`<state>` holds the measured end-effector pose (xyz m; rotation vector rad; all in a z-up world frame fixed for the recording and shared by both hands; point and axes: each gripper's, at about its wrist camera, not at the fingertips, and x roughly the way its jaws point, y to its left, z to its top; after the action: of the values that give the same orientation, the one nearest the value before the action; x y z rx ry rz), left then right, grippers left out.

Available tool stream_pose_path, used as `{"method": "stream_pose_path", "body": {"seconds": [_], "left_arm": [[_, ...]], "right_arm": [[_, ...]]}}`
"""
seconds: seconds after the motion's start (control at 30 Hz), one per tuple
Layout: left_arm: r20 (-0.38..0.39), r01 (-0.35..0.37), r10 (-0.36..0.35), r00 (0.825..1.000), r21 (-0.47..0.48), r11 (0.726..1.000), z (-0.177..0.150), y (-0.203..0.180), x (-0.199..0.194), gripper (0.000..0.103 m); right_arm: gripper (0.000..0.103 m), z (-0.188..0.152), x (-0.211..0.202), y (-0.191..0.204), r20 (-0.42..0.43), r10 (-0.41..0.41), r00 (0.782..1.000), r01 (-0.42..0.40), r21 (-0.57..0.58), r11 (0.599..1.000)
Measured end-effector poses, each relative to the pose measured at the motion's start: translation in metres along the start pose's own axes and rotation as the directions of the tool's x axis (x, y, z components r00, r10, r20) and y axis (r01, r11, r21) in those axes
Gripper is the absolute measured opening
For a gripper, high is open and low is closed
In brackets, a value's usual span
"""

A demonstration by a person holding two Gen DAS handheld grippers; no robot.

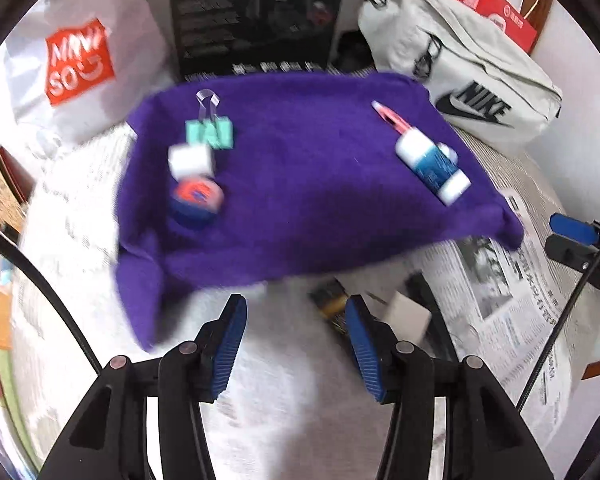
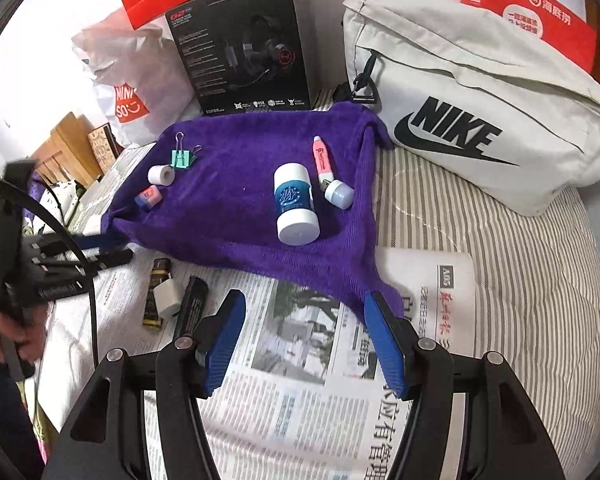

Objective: Organize rigid objects
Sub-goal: 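Lower the blue-white bottle onto the towel while the left tool releases the jar, then grasp the black-gold Grand Reserve box with the left tool while the right tool grasps the clear cap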

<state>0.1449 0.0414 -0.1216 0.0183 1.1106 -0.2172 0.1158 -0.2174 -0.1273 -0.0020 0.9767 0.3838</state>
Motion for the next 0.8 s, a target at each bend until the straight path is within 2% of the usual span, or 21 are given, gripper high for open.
{"method": "stream_pose_path", "body": {"seconds": [0.17,0.3,0.47,0.6,0.67,0.8], "left_arm": [[-0.037,0.024,-0.025,0.999,-0.046,0.999,-0.020,-0.012,0.014,0.049],[-0.044,0.019,-0.022,0.999,-0.060,0.998,-0.021,-0.016,0.020,0.049],[-0.050,-0.043,0.043,0.998,-0.001,0.999,-0.019,-0.029,0.027,0.052],[-0.057,-0.113,0.115,0.992,0.038,0.993,-0.024,-0.025,0.026,0.054],[-0.056,-0.102,0.104,0.993,0.027,0.994,-0.026,-0.020,0.025,0.054],[-0.043,-0.100,0.103,0.994,0.063,0.993,-0.024,-0.025,0.029,0.054]], "right_arm": [[0.063,-0.010,-0.009,-0.005,-0.006,-0.009,1.000,0.009,-0.015,1.000],[0.064,-0.018,-0.013,-0.011,-0.010,-0.011,1.000,0.010,-0.002,1.000],[0.064,-0.024,-0.009,-0.011,-0.025,0.002,1.000,-0.002,0.008,1.000],[0.064,-0.027,-0.005,-0.009,-0.037,0.007,0.999,-0.007,-0.003,1.000],[0.064,-0.029,-0.003,-0.010,-0.041,0.017,0.999,-0.017,0.000,1.000],[0.064,-0.031,0.005,-0.011,-0.059,0.023,0.998,-0.023,0.000,1.000]]}}
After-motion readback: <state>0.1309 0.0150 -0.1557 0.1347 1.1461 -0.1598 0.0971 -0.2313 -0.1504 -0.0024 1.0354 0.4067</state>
